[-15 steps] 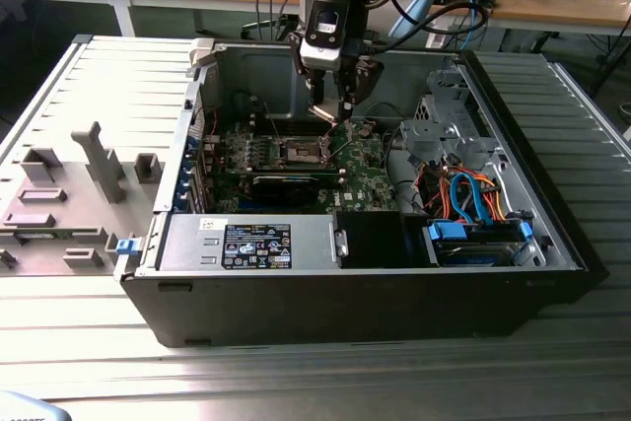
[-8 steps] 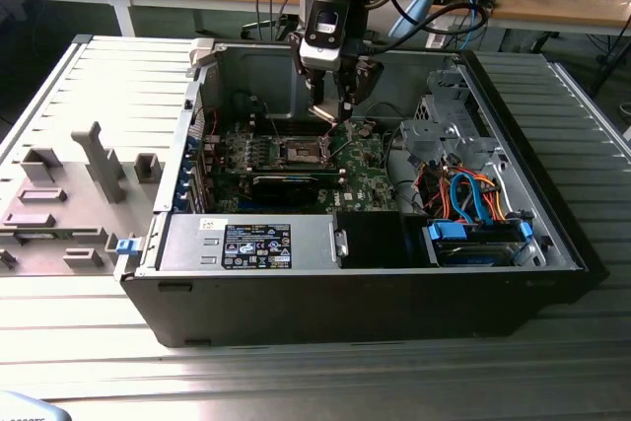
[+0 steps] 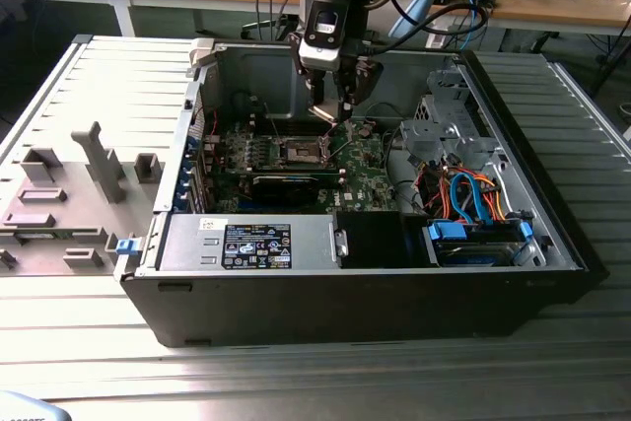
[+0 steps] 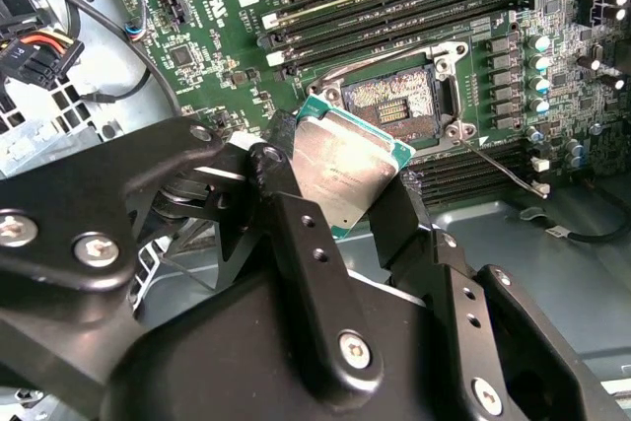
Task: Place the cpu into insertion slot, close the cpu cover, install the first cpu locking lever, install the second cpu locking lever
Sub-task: 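Place the cpu into insertion slot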
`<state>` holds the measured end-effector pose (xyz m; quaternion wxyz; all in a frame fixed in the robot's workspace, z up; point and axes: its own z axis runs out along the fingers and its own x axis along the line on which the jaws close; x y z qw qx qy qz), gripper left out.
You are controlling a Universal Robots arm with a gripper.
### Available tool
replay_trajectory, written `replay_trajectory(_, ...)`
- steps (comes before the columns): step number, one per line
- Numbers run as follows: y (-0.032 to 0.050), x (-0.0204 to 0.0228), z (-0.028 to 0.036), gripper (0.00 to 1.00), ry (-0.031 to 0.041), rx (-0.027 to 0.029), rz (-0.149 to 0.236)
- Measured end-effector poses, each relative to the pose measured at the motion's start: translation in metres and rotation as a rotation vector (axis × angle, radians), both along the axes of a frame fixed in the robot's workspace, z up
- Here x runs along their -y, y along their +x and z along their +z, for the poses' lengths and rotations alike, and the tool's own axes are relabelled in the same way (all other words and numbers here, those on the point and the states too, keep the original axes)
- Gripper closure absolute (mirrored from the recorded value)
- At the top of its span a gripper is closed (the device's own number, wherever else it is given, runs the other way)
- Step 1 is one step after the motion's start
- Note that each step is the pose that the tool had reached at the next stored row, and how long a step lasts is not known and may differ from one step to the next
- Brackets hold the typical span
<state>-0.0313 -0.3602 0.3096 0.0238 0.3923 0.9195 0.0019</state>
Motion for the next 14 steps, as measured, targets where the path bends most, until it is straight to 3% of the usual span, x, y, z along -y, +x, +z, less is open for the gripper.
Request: replay_trajectory(14, 0.0, 0.0, -0.0005, 0.45, 0.0, 0.0, -0.012)
